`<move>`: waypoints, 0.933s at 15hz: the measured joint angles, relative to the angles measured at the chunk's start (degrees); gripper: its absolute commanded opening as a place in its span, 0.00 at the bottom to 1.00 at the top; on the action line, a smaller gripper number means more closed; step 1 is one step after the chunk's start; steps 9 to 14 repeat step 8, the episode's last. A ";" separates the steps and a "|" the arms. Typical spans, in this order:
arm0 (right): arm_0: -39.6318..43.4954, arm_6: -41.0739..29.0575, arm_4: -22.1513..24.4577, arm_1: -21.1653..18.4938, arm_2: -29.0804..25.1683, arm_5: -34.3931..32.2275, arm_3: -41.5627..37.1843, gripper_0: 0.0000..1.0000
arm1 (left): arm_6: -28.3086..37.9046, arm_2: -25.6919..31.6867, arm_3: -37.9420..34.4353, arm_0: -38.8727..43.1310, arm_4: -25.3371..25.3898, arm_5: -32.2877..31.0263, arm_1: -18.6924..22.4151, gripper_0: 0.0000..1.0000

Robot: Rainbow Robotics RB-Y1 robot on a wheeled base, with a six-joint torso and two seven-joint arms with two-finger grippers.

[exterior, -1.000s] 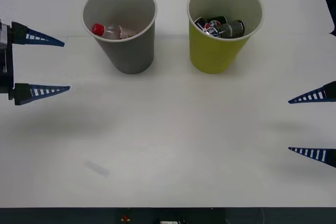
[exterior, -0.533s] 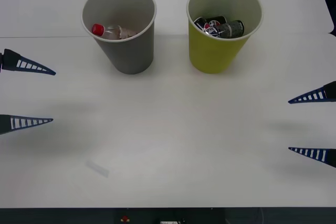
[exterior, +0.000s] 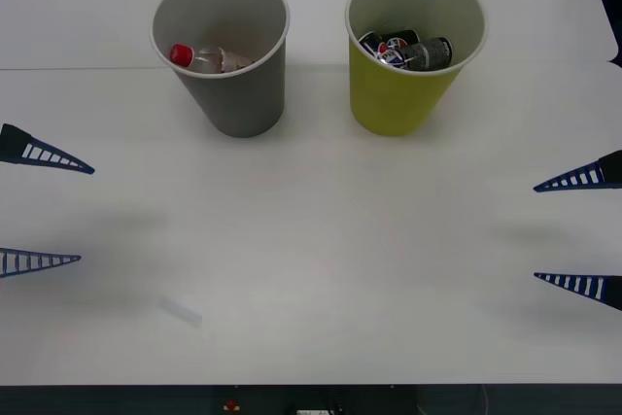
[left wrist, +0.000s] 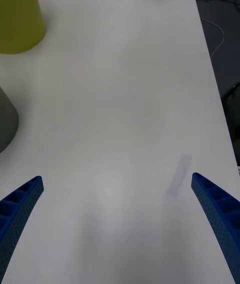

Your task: Put the can into the green bin and the plastic bottle into the gray bin

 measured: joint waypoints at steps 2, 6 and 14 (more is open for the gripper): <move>0.00 0.00 0.00 0.00 0.00 0.00 0.00 1.00 | -0.01 0.05 -0.01 0.33 -0.14 -0.39 0.08 1.00; 0.00 0.00 0.00 0.00 0.00 0.00 0.00 1.00 | 0.33 1.32 0.20 0.85 -1.30 -1.61 0.10 1.00; 0.00 0.00 0.00 0.00 0.00 0.00 0.00 1.00 | 0.27 1.42 0.40 0.93 -1.33 -1.76 0.10 1.00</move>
